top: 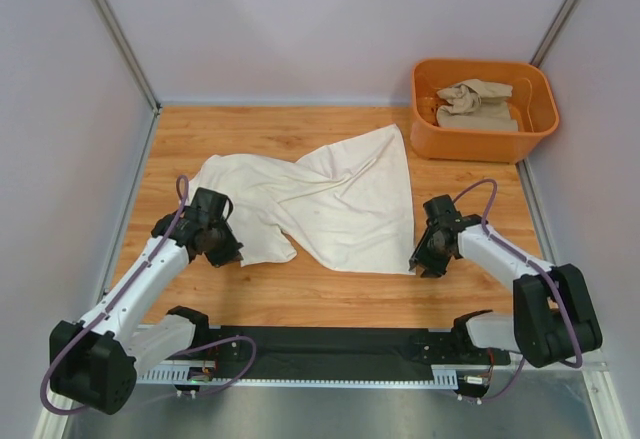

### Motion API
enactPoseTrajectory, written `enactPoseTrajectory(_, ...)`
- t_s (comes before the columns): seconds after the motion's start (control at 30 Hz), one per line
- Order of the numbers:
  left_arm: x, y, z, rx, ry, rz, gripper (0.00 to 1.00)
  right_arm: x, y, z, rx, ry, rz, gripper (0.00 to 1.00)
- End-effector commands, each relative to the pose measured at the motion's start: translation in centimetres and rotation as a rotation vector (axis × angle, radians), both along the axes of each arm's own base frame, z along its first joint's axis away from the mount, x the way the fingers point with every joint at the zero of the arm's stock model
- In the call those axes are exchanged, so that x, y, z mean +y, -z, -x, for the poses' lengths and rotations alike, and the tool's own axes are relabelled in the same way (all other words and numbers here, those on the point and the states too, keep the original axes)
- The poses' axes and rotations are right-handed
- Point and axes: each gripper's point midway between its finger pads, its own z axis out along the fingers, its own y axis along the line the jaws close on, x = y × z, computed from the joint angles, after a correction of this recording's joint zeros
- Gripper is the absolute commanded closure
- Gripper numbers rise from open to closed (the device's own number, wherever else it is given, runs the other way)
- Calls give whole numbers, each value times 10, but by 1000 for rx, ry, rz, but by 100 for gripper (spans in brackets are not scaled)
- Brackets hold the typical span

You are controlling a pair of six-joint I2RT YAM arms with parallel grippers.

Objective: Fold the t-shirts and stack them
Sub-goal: Flatten the tshirt out

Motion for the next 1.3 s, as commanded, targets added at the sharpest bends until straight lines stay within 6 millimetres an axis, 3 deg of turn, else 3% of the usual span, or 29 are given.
enactPoseTrajectory(0.0, 0, -9, -1, -23, 18, -3, 100, 10, 11, -10, -5, 29, -33, 63)
enactPoseTrajectory(0.27, 2, -15, -2, -48, 13, -7, 100, 14, 15, -6, 14, 28, -46, 70)
enactPoseTrajectory(0.37, 2, -16, -2, -51, 13, -6, 100, 13, 20, -6, 18, 33, -42, 82)
enactPoseTrajectory(0.43, 3, -19, -3, -57, 16, -12, 100, 12, 22, -8, 4, 30, -36, 100)
enactPoseTrajectory(0.47, 4, -21, -4, -63, 18, -15, 100, 13, 20, -11, -6, 26, -38, 100)
enactPoseTrajectory(0.53, 8, -28, -6, -82, 30, -42, 100, 19, 8, -24, -69, 24, -71, 100)
enactPoseTrajectory(0.6, 17, -52, -16, -144, 23, -89, 100, 23, -12, -37, -139, -2, -87, 100)
enactPoseTrajectory(0.63, 19, -76, -27, -211, 34, -106, 100, 27, -38, -55, -233, -18, -106, 100)
enactPoseTrajectory(0.73, 33, -116, -44, -324, 40, -189, 100, 25, -81, -77, -354, -101, -68, 100)
enactPoseTrajectory(0.83, 45, -182, -74, -500, 5, -231, 100, 23, -138, -116, -495, -124, -25, 100)
enactPoseTrajectory(0.87, 47, -195, -81, -540, -4, -231, 100, 29, -171, -133, -591, -127, -45, 100)
enactPoseTrajectory(0.93, 50, -227, -104, -658, -5, -233, 100, 37, -203, -160, -693, -133, -64, 100)
enactPoseTrajectory(0.97, 51, -247, -118, -710, -8, -235, 100, 43, -246, -178, -785, -128, -84, 100)
enactPoseTrajectory(1.0, 53, -266, -133, -777, -13, -231, 100, 49, -246, -193, -772, -141, -88, 100)
enactPoseTrajectory(1.1, 54, -333, -173, -964, 51, -240, 100, 56, -320, -238, -936, -160, -70, 100)
enactPoseTrajectory(1.13, 52, -370, -187, -1046, 78, -246, 100, 57, -338, -247, -977, -162, -59, 100)
enactPoseTrajectory(1.17, 48, -393, -192, -1108, 109, -234, 100, 56, -355, -253, -1013, -167, -47, 100)
enactPoseTrajectory(1.2, 48, -413, -196, -1155, 127, -253, 100, 56, -397, -262, -1104, -154, -51, 100)
enactPoseTrajectory(1.23, 46, -452, -198, -1243, 128, -260, 100, 55, -415, -263, -1143, -147, -49, 100)
enactPoseTrajectory(1.27, 37, -470, -196, -1292, 181, -241, 100, 53, -435, -263, -1190, -147, -45, 100)
